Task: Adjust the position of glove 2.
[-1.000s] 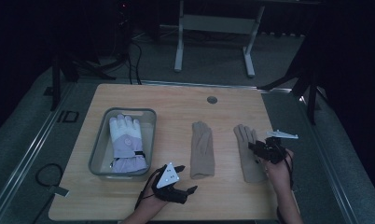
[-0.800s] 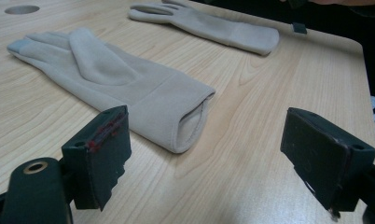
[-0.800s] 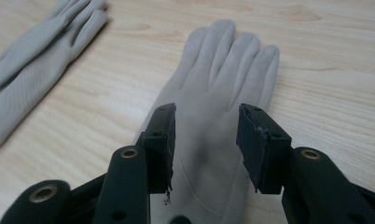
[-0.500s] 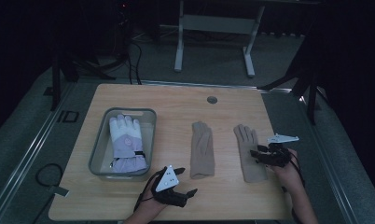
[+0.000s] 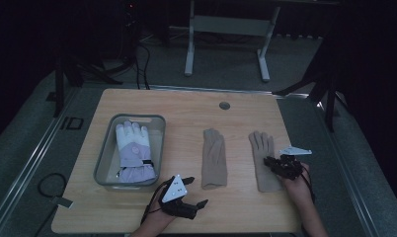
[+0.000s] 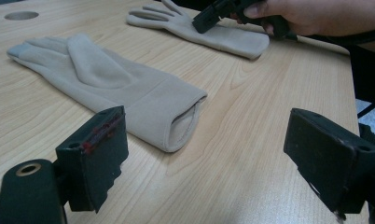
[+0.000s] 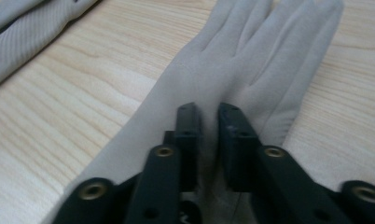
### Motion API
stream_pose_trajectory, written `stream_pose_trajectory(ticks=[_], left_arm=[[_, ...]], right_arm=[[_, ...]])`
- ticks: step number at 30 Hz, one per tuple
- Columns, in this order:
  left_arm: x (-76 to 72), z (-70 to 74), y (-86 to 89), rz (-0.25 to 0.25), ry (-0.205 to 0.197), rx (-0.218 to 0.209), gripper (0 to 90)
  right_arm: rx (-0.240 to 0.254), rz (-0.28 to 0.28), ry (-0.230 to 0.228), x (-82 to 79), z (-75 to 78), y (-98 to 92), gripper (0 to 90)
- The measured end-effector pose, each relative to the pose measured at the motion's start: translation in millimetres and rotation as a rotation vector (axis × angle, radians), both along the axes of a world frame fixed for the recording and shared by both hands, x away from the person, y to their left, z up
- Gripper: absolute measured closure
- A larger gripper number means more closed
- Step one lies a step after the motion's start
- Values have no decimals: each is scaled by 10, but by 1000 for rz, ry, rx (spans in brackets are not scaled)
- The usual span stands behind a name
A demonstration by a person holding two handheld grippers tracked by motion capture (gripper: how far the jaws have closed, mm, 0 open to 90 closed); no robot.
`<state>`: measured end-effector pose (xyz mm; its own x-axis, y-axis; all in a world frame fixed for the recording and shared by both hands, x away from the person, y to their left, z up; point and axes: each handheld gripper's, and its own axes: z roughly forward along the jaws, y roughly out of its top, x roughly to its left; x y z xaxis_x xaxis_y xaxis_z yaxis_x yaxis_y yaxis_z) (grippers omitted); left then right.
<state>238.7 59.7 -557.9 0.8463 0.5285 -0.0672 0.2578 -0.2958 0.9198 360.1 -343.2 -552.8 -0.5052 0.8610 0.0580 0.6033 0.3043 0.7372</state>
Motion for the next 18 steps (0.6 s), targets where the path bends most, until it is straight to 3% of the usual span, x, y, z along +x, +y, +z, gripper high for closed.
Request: stream_pose_trajectory(ticks=[5, 6, 7, 10, 18], left_arm=[[0, 5, 4, 1, 0, -3, 132], [2, 6, 3, 2, -1, 1, 132], [3, 6, 3, 1, -2, 0, 132], [4, 7, 3, 1, -4, 1, 132], [-1, -6, -7, 9, -18, 19, 132]], right_arm=[[2, -67, 11, -20, 28, 58, 840], [17, -117, 27, -23, 76, 76, 844], [18, -134, 21, -31, 108, 89, 845], [28, -157, 20, -49, 174, 118, 846], [62, -210, -36, -124, 591, 335, 846]])
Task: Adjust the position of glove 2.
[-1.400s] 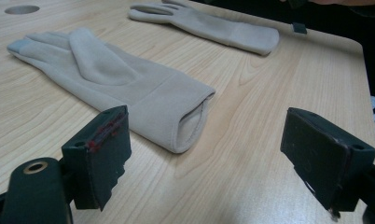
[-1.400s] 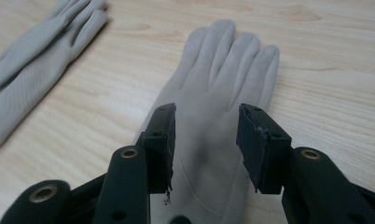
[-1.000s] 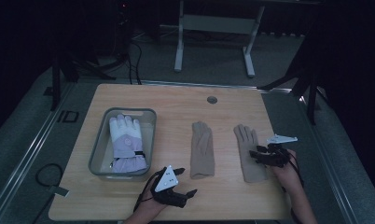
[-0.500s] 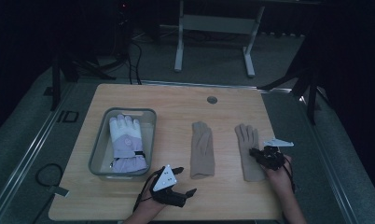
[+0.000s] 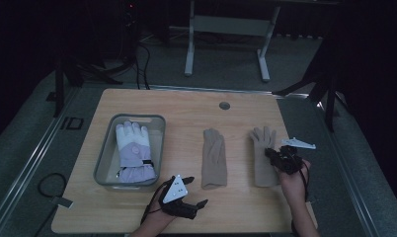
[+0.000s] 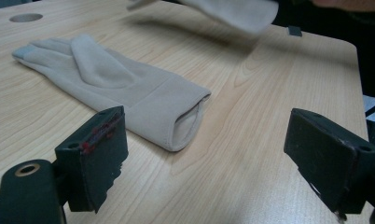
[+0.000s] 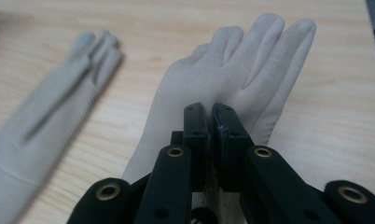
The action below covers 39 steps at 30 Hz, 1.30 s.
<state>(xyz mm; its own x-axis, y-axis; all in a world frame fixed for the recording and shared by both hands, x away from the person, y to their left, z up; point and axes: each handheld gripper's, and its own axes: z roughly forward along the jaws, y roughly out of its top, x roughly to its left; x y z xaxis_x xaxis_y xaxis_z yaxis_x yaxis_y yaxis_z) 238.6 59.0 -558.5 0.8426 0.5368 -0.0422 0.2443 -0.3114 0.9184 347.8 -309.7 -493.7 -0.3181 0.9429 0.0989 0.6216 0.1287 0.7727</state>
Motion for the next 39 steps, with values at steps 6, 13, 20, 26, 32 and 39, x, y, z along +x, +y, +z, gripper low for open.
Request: stream_pose_trajectory(ticks=[6, 13, 20, 26, 32, 39], left_arm=[[0, 5, 2, 0, -1, -3, 132], [-4, 5, 1, -3, 1, -1, 132], [-4, 7, 11, -3, 1, -11, 132], [-6, 10, 13, -2, -3, -7, 133], [1, 15, 24, 3, -9, -7, 134], [2, 21, 32, 2, -14, -13, 134]], right_arm=[[23, -22, -26, -15, 192, 157, 845], [49, 1, -46, -24, 336, 504, 845], [71, 58, -52, -27, 349, 959, 845], [98, 80, -44, -3, 314, 1262, 844], [80, 87, -30, 65, 212, 1459, 843], [98, 64, 6, 93, 59, 1543, 842]])
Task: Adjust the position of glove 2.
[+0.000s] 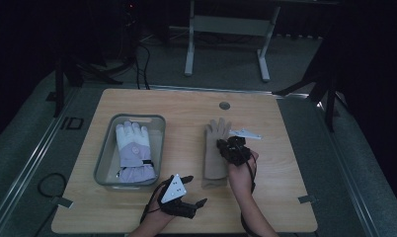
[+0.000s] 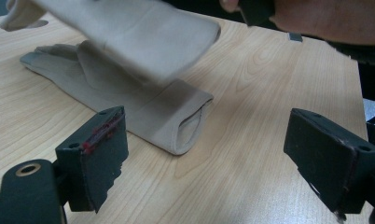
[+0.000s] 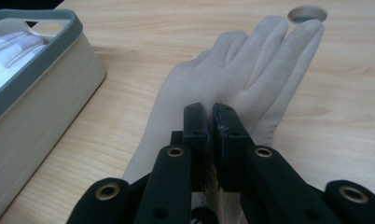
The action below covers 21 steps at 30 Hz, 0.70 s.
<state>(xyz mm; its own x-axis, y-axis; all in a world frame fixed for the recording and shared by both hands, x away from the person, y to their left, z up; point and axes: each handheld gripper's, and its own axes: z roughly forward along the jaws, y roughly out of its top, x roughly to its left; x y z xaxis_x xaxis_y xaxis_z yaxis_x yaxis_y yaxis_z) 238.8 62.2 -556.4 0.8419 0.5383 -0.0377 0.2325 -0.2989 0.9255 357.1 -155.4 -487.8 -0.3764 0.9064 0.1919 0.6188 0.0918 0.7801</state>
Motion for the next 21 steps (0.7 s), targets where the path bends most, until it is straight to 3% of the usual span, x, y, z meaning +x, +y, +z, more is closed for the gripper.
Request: stream_pose_trajectory(ticks=[17, 21], left_arm=[[-2, -16, -19, -10, 9, 6, 134], [0, -17, -18, -10, 12, 4, 134]], right_arm=[[-32, -31, 76, 38, -410, 47, 820], [-32, -16, 92, 37, -501, 62, 753]])
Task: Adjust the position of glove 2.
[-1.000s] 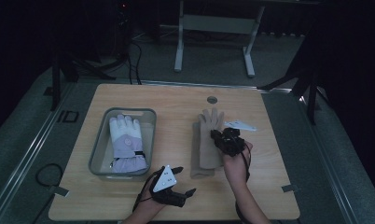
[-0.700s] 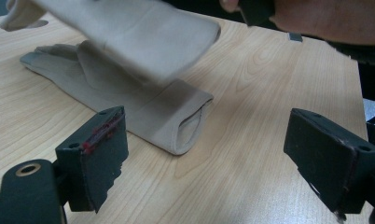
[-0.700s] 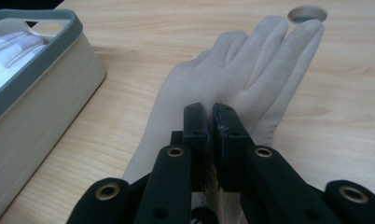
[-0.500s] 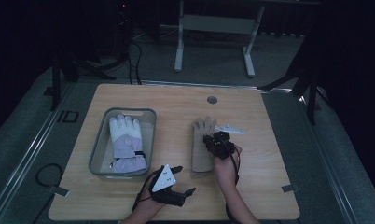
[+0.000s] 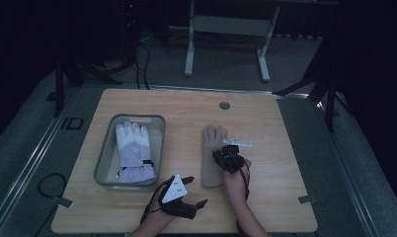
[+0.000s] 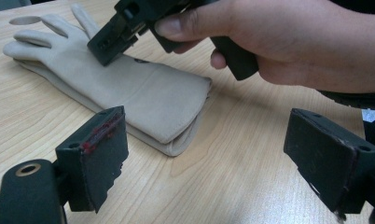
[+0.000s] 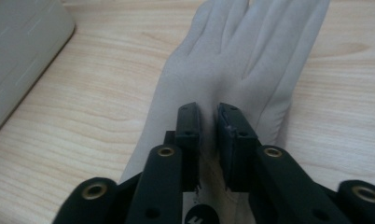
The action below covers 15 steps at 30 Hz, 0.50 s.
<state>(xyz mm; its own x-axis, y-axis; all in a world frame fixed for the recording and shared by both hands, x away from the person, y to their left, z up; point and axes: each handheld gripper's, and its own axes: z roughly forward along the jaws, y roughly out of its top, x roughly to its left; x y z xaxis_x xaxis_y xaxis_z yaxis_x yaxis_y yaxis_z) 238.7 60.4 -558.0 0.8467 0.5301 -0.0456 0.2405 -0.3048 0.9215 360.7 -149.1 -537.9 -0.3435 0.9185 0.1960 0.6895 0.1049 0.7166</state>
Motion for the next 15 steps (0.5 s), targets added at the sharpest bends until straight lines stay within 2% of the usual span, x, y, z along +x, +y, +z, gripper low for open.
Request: stream_pose_trajectory(ticks=[4, 10, 11, 12, 13, 15], left_arm=[[-4, 1, -5, -3, -1, 4, 134], [-3, 2, -8, -2, 3, 3, 134], [-3, 3, -8, -2, 5, 3, 134], [-1, 6, -7, -2, 7, 4, 135], [2, 8, -4, -3, 8, 0, 135], [7, 12, -2, -4, 17, -3, 135]], right_arm=[[-39, 17, -1, 2, -49, 17, 716], [-29, 29, -5, -1, -36, -14, 677], [-11, 57, -16, -13, 20, -36, 579], [2, 79, -27, -15, 54, -50, 527], [2, 79, -27, -15, 54, -50, 527], [4, 115, -48, -18, 131, -100, 429]])
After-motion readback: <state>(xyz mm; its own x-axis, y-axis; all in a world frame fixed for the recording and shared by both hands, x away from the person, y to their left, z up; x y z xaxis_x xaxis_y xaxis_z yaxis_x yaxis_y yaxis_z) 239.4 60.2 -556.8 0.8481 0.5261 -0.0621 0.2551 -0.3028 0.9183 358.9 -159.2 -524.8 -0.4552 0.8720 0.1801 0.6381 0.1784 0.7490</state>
